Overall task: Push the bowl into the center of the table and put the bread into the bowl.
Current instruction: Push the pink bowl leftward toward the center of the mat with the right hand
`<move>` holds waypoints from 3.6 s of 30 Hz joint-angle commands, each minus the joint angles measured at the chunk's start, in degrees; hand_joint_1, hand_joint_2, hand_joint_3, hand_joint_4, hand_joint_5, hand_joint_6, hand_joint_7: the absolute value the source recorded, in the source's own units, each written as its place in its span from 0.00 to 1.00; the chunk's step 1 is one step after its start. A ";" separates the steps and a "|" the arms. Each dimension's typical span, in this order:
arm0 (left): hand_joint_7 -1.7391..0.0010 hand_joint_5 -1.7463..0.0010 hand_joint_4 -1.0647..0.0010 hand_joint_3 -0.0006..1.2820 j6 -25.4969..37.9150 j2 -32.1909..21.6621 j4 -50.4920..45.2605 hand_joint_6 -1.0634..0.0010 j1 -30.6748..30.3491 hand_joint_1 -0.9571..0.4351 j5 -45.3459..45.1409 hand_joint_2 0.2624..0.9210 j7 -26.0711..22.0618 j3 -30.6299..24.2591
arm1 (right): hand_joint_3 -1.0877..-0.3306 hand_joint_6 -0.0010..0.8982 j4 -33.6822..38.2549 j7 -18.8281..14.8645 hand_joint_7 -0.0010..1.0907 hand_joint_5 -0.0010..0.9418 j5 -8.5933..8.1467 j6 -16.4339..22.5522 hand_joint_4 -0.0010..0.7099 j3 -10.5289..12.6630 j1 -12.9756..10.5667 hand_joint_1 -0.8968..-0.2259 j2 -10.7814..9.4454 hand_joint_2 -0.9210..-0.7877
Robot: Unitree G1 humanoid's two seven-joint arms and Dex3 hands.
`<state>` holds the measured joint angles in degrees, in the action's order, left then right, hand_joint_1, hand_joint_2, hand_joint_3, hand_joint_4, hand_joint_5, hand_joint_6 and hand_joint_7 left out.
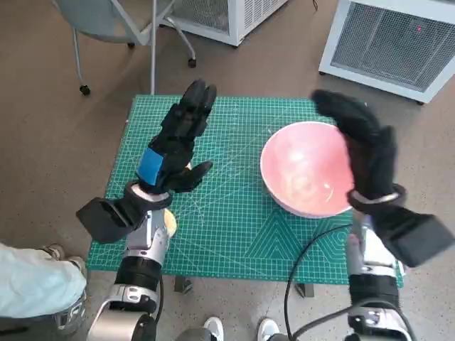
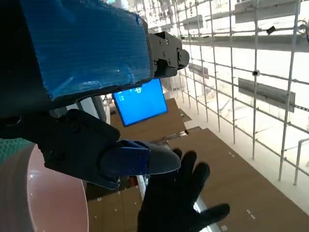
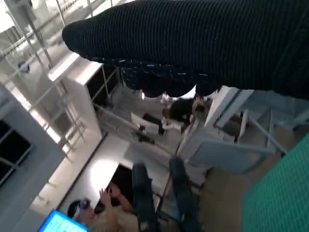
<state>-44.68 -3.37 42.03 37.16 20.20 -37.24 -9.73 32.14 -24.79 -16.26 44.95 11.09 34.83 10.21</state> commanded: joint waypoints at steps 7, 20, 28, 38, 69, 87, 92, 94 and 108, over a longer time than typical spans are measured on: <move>0.99 1.00 0.97 0.28 -0.89 0.50 1.08 0.85 0.35 0.30 0.05 1.00 0.71 -0.47 | 0.42 0.01 17.54 11.44 0.53 0.03 4.13 10.81 0.27 7.93 2.64 0.34 3.25 0.00; 0.99 1.00 0.98 0.27 -1.49 0.67 2.08 0.85 0.59 0.30 0.17 1.00 0.69 -0.84 | 0.36 0.00 34.27 17.88 0.52 0.02 4.23 5.89 0.28 11.01 4.77 0.41 6.55 0.00; 1.00 1.00 0.98 0.27 -1.54 0.57 2.22 0.85 0.80 0.31 0.20 1.00 0.69 -0.99 | 0.30 0.00 39.19 15.16 0.48 0.00 0.45 -1.48 0.23 13.82 6.83 0.47 4.17 0.00; 1.00 1.00 0.98 0.28 -1.21 -0.27 1.27 0.85 0.30 0.31 0.20 1.00 0.52 -1.22 | 0.24 0.05 41.38 15.59 0.40 0.00 -0.12 -7.78 0.25 14.48 8.49 0.51 1.60 0.00; 1.00 1.00 0.98 0.27 -0.95 -2.99 -5.15 0.85 -4.59 0.30 -0.88 1.00 2.08 -1.27 | 0.23 0.10 43.33 11.44 0.30 0.00 -1.00 -18.19 0.23 16.25 13.59 0.52 -5.91 0.00; 1.00 1.00 0.98 0.27 -1.10 -4.43 -7.73 0.86 -7.30 0.30 -1.94 1.00 5.01 -1.29 | 0.25 0.15 43.88 12.83 0.28 0.01 -0.04 -20.84 0.26 15.83 16.51 0.51 -8.53 0.00; 1.00 1.00 0.98 0.28 -1.05 -4.54 -8.48 0.86 -7.99 0.30 -2.25 1.00 5.79 -1.29 | 0.22 0.18 44.08 13.50 0.28 0.01 0.35 -21.62 0.28 15.66 17.18 0.50 -9.39 0.00; 1.00 1.00 0.98 0.28 -0.99 -4.57 -8.68 0.86 -8.21 0.30 -2.31 1.00 6.08 -1.26 | 0.21 0.18 44.15 13.47 0.28 0.01 0.30 -22.11 0.28 15.70 17.49 0.50 -9.68 0.00; 1.00 1.00 0.98 0.28 -1.21 -4.39 -9.32 0.86 -9.18 0.30 -3.37 1.00 8.17 -0.82 | 0.23 0.20 44.16 13.37 0.26 0.01 1.40 -23.48 0.29 15.19 18.43 0.51 -9.15 0.00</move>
<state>-45.62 -7.57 33.68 28.73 17.69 -29.57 -10.85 75.56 -12.06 -15.67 22.45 26.74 53.34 0.77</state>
